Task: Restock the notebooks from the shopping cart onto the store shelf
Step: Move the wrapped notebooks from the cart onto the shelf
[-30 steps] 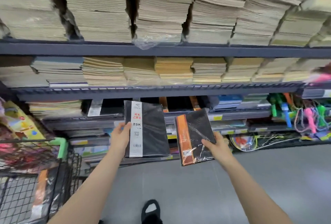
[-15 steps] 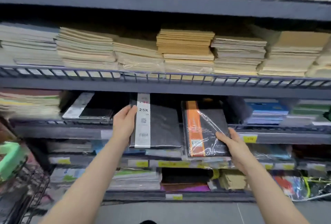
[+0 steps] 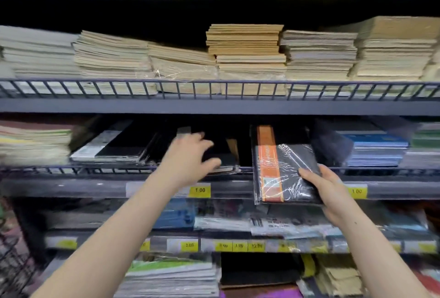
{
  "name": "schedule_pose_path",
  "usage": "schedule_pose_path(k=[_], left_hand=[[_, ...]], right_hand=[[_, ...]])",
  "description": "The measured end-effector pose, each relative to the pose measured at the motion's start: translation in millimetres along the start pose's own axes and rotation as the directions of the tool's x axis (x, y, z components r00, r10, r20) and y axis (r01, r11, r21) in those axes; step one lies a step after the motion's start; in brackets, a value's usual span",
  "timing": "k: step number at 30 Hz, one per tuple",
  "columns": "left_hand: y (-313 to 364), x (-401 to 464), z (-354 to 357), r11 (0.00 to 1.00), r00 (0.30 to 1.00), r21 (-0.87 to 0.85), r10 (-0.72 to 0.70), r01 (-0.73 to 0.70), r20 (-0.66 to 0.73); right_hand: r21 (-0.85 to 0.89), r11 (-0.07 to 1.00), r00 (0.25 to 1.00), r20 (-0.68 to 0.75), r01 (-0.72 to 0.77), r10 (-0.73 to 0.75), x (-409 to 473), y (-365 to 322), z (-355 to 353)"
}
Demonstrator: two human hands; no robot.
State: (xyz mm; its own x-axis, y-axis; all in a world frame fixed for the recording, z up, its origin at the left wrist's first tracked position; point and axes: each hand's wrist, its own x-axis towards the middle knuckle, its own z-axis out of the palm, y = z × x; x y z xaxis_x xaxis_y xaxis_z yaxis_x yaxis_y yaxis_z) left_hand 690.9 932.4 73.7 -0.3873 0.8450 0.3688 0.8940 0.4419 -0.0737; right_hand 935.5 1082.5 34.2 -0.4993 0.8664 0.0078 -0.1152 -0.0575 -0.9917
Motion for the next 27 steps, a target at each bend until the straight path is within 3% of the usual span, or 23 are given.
schedule_pose_path(k=[2,8,15,23,27], left_hand=[[5,-14,19,0.996,0.995,-0.016,0.093,-0.092,0.047],[-12,-16,54,0.973,0.95,0.19,0.178,-0.131,-0.255],[-29,-9,67,0.992,0.94,0.098,0.11,-0.082,-0.323],[-29,-17,76,0.998,0.895,0.02,0.057,-0.053,-0.443],[-21,-32,90,0.991,0.866,0.054,0.134,-0.124,-0.482]], right_hand=[[-0.029,1.0,1.0,0.007,-0.009,0.01,-2,2,4],[-0.052,0.999,1.0,0.015,-0.011,0.012,-3,1,14],[-0.078,0.996,0.998,-0.023,-0.054,0.052,7,-8,25],[0.121,0.992,0.998,0.053,-0.036,0.03,20,-14,34],[0.209,0.977,0.999,-0.036,-0.028,0.036,21,-9,31]])
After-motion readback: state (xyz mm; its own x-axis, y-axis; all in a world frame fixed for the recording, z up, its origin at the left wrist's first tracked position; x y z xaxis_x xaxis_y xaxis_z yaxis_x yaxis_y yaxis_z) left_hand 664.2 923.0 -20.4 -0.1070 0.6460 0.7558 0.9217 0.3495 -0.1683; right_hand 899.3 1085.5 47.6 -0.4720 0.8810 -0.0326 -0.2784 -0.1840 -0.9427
